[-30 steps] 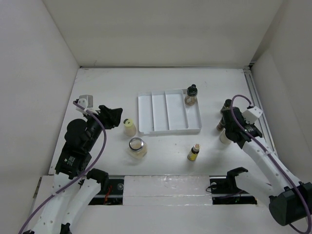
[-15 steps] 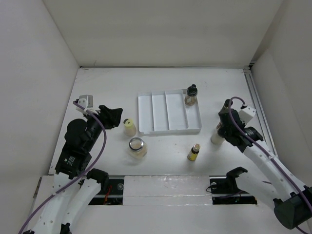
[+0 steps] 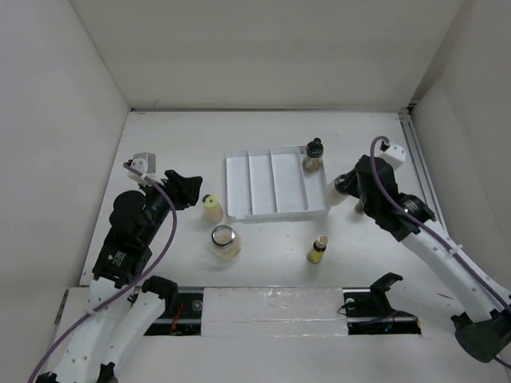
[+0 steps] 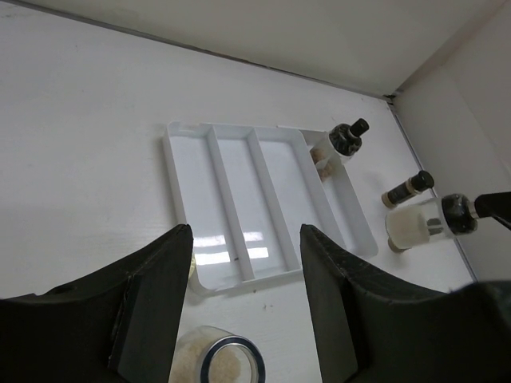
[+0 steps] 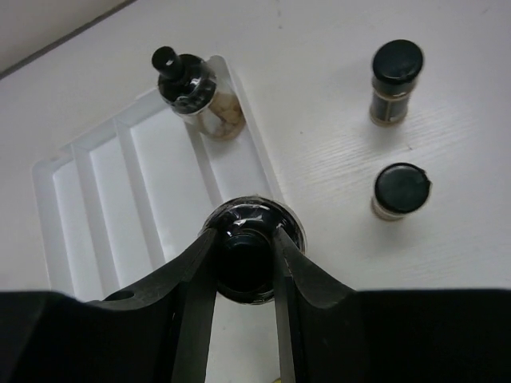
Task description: Organize the condiment bottles
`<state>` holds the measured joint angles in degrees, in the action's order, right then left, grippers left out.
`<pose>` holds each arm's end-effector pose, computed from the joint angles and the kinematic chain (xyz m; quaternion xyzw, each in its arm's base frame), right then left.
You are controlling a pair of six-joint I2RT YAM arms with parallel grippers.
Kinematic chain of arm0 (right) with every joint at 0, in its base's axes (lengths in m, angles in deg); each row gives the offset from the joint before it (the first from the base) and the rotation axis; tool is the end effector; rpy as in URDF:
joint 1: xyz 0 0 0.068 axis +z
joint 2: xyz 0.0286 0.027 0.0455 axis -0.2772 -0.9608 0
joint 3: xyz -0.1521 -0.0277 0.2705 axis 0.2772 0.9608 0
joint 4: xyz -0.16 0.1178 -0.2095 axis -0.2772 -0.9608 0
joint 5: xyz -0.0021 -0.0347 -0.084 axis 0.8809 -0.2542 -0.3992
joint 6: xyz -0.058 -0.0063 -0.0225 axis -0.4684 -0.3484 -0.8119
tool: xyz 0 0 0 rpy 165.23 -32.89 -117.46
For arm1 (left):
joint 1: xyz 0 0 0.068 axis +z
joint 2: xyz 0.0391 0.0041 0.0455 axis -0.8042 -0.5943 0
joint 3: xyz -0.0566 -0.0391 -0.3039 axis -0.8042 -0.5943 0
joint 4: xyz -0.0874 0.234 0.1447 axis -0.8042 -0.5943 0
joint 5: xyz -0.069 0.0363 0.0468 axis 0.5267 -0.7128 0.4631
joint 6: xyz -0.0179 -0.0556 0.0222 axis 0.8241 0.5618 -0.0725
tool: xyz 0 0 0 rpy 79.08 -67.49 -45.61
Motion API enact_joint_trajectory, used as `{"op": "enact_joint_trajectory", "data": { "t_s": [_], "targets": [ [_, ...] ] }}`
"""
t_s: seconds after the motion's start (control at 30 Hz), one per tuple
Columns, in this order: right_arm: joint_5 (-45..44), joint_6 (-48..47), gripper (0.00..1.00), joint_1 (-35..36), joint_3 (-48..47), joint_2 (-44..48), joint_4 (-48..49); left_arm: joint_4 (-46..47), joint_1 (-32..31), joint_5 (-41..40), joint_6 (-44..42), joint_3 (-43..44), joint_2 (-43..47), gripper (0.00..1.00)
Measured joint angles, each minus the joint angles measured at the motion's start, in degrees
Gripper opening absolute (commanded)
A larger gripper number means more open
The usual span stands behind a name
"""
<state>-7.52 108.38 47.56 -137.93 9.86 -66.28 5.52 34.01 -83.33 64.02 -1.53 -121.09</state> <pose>0.1869 0.0822 0.3743 0.2082 0.8205 0.0551 0.5295 0.1255 -0.0462 0.3977 -0.0142 0.7039 -0.2736 0.6553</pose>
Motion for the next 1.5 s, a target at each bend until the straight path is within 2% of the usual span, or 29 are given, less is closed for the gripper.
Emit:
{"op": "enact_joint_trajectory", "data": {
  "t_s": [0.13, 0.43, 0.77, 1.17, 1.27, 1.3, 1.4, 1.43, 1.5],
  "targets": [
    [2.27, -3.93, 0.29, 0.74, -0.07, -8.79, 9.38, 0.02, 0.02, 0.02, 0.00, 0.00, -0.28, 0.52],
    [6.10, -9.88, 0.28, -1.11, -3.98, -25.97, 20.06, 0.61, 1.66, 1.07, -0.02, 0.00, -2.91, 0.52],
    [6.47, -11.76, 0.28, -4.72, -4.24, -27.61, 24.74, 0.66, 1.66, 1.07, -0.02, 0.00, -3.52, 0.52],
    [6.56, -11.85, 0.30, -4.50, -4.04, -32.96, 26.36, 0.66, 1.66, 1.07, -0.02, 0.00, -3.58, 0.52],
    [5.42, -12.39, 0.38, -3.19, -4.04, -33.88, 26.62, 0.66, 1.66, 1.07, -0.31, 0.00, -3.58, 0.52],
    [4.81, -12.46, 0.48, -2.67, -4.13, -34.03, 26.64, 0.66, 1.66, 1.07, -0.42, 0.00, -3.58, 0.52],
    [3.06, -12.85, 0.65, -1.11, -4.52, -34.77, 26.77, 0.66, 1.66, 1.03, -0.48, 0.00, -3.69, 0.52],
    [2.38, -13.11, 0.77, -0.48, -4.63, -34.86, 26.73, 0.63, 1.66, 1.03, -0.50, 0.00, -3.76, 0.52],
    [0.96, -13.75, 0.86, 1.09, -4.79, -34.67, 26.58, 0.63, 1.66, 0.76, -0.57, 0.00, -4.15, 0.53]
  ]
}}
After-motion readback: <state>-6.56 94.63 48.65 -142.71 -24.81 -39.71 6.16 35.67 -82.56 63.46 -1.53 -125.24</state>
